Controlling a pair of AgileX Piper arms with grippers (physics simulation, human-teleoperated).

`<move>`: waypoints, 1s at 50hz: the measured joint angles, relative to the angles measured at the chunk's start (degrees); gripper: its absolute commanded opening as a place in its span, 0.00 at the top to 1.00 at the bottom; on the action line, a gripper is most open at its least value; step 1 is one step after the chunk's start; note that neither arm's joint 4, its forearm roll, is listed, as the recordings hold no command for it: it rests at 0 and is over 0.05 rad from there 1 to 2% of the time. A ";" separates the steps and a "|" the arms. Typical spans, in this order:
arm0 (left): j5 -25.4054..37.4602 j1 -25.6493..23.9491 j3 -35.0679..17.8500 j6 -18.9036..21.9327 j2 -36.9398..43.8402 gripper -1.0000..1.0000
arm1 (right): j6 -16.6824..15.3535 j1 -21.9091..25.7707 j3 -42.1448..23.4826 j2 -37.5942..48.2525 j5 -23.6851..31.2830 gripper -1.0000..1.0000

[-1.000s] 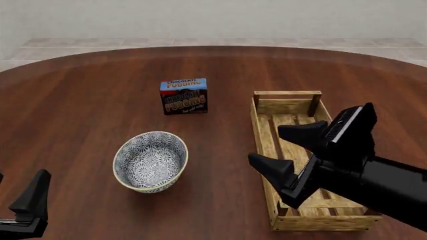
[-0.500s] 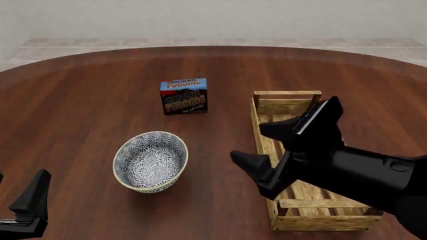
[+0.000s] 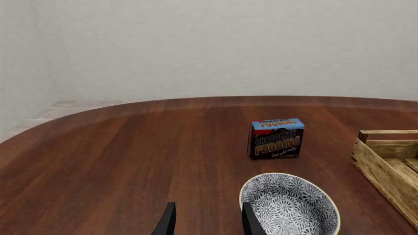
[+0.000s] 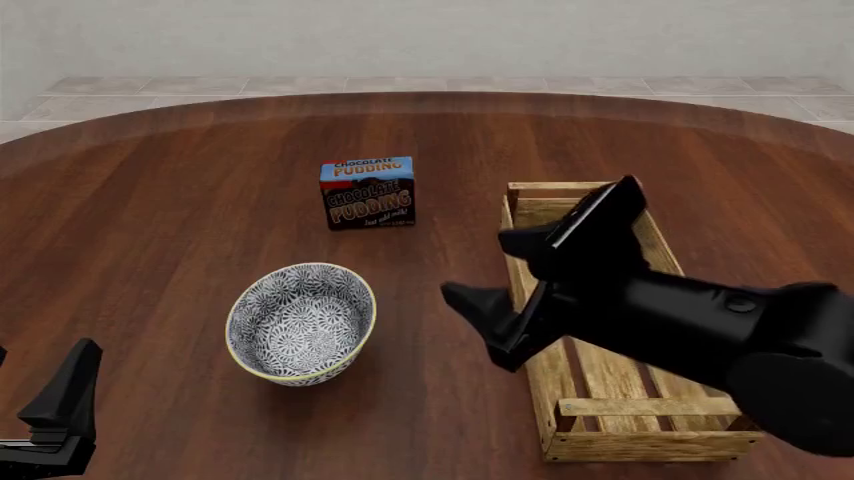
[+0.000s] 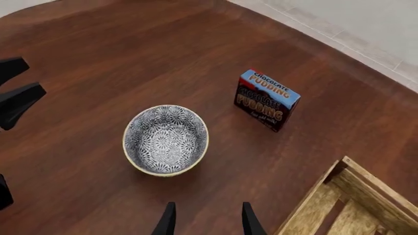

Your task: Pick up the bowl on the left and put it in the tray.

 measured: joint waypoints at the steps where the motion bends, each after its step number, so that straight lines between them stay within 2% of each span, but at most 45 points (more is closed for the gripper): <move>1: 0.00 0.00 0.00 0.00 0.00 0.00 | -0.06 -0.07 -0.15 0.20 -0.10 0.00; 25: 0.00 0.00 0.00 0.00 0.00 0.00 | 0.17 0.63 -5.85 4.26 0.70 0.00; 50: 0.00 0.00 0.00 0.00 0.00 0.00 | -1.29 -0.82 -10.77 9.98 -1.51 0.00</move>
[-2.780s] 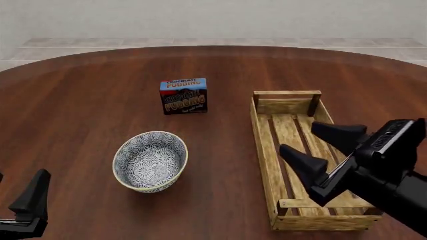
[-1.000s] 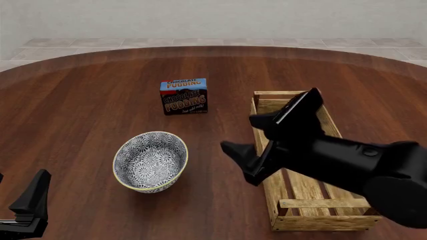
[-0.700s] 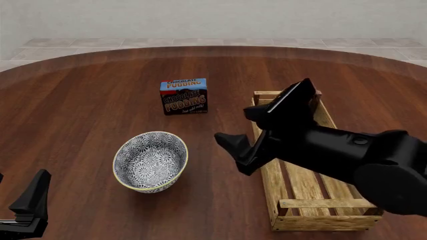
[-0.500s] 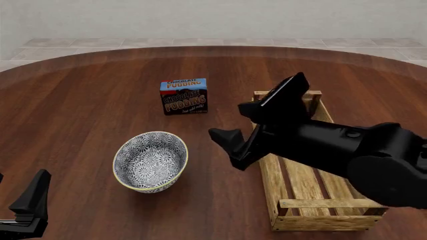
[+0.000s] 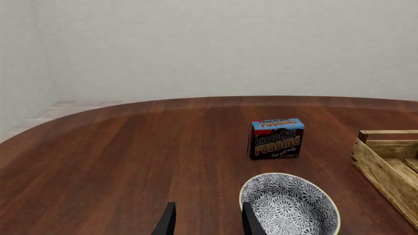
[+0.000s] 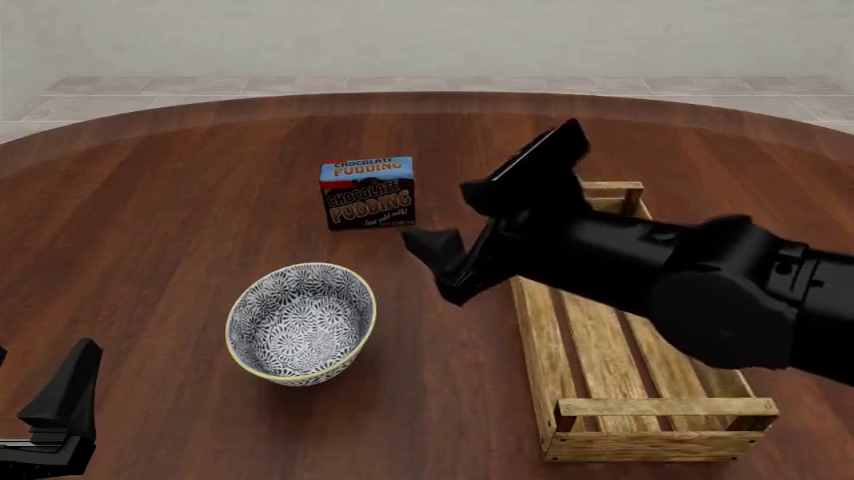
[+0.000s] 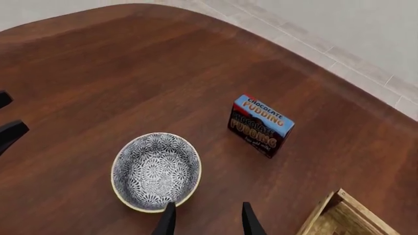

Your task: Pick up the bowl on the left and put it in the tray.

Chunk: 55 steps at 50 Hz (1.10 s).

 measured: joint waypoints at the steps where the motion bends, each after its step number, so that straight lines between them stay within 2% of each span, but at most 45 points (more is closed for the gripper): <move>1: 0.00 0.00 0.00 0.00 0.00 0.00 | -0.07 -0.02 -0.20 0.20 -0.02 0.00; 33: 0.00 0.00 0.00 0.00 0.00 0.00 | -0.63 1.86 -6.18 6.78 -0.61 0.00; 55: 0.00 0.00 0.00 0.00 0.00 0.00 | 0.05 1.22 -9.19 11.11 -1.56 0.00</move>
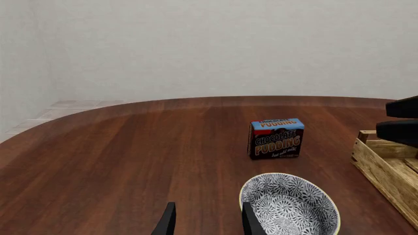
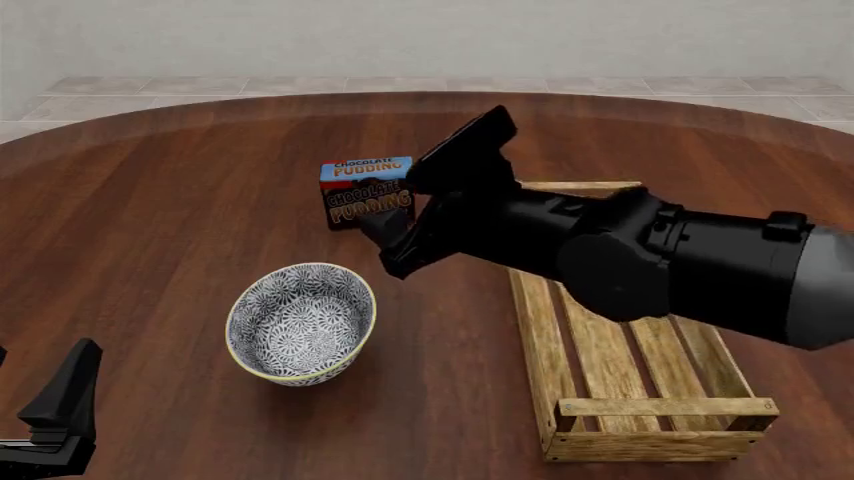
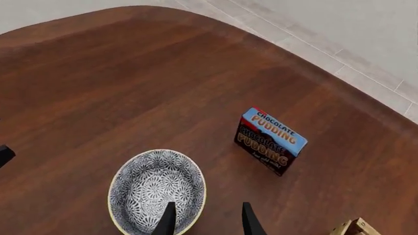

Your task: Pick up the bowl on the left and put it in the tray.

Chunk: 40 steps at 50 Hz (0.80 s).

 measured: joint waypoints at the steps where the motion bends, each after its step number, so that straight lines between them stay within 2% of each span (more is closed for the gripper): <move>1: 0.00 0.00 0.00 0.00 0.00 0.00 | 0.04 -0.04 -0.10 0.17 -0.04 0.00; 40: 0.00 0.00 0.00 0.00 0.00 0.00 | 0.16 -0.93 -2.91 6.08 -1.72 0.00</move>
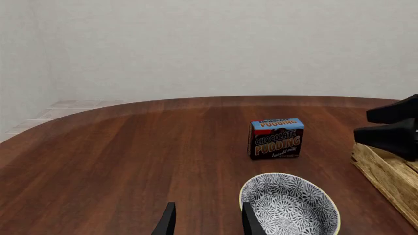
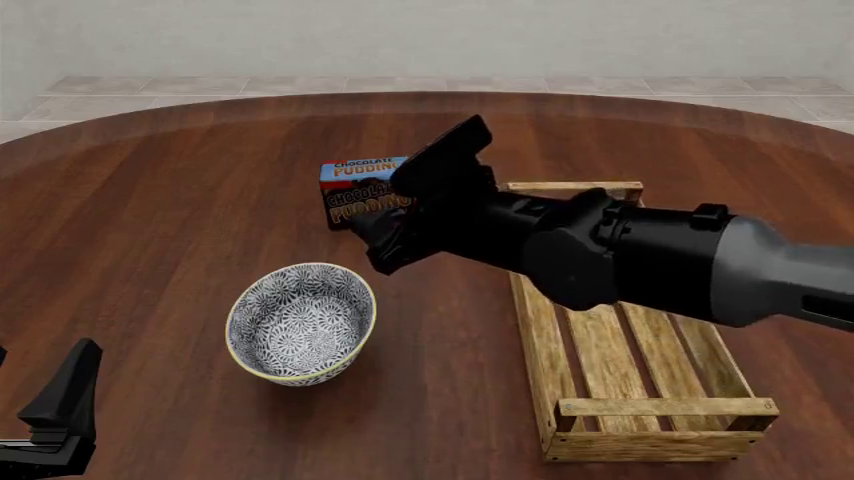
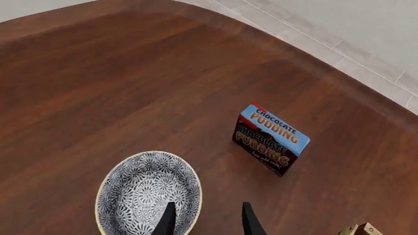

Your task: Pick up the bowl on the left and put it in the tray.

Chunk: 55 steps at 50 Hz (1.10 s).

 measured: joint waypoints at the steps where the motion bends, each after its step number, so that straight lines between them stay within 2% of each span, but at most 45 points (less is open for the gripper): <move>1: 0.00 0.00 0.00 0.00 0.00 0.00 | 0.02 -0.03 -0.03 0.11 -0.04 0.00; 55: 0.00 0.00 0.00 0.00 0.00 0.00 | 0.43 -0.14 -2.47 4.38 -0.45 0.00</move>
